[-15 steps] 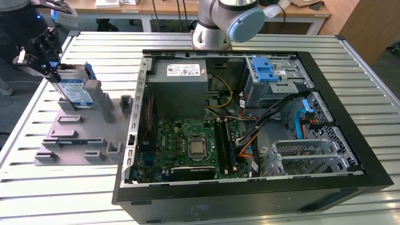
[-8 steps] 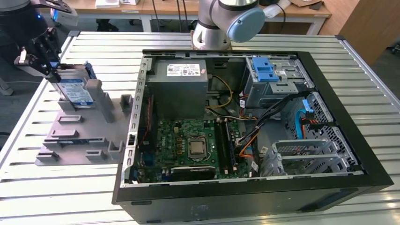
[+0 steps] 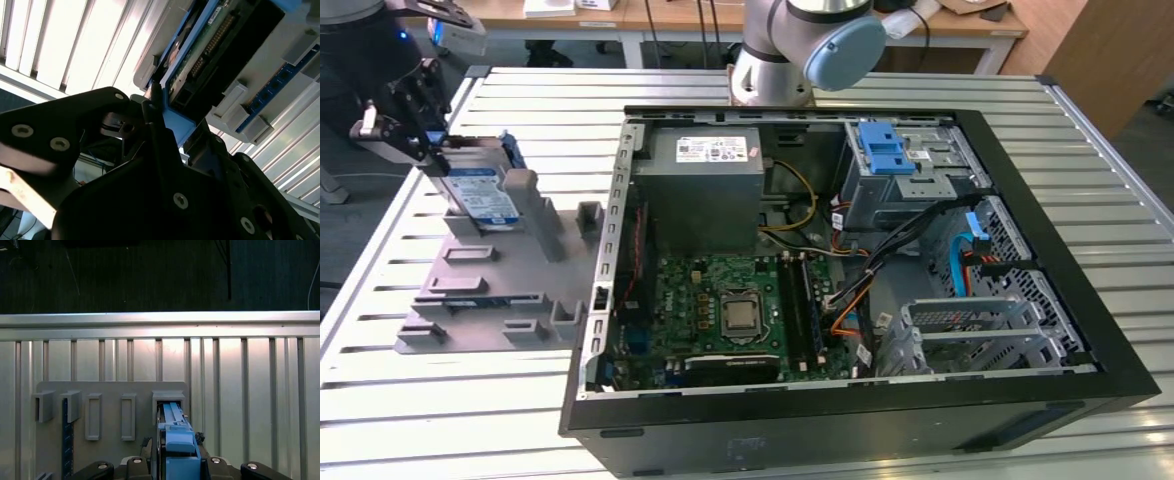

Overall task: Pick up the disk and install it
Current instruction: 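Pick up the disk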

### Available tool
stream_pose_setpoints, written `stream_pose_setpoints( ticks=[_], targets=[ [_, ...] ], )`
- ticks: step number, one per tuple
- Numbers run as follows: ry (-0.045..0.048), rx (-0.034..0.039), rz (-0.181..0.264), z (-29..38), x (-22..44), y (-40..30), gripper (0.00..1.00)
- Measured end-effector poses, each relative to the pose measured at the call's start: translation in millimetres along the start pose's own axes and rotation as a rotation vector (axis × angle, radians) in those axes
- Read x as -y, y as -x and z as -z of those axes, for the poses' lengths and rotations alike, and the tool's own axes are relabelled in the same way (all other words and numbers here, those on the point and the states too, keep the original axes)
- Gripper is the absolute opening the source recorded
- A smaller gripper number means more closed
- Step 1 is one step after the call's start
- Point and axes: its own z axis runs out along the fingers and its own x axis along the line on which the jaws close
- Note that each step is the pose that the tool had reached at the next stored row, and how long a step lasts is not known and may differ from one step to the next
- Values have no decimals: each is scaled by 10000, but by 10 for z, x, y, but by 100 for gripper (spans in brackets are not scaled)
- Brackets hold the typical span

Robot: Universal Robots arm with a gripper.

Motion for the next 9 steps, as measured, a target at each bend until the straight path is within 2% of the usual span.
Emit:
stream_pose_setpoints(
  ticks=[1,2,6,8,9],
  targets=[
    [0,0,0,0,0,0,38],
    [0,0,0,0,0,0,44],
    [1,0,0,0,0,0,44],
    [0,0,1,0,0,0,43],
    [1,-1,1,0,0,0,36]
  ],
)
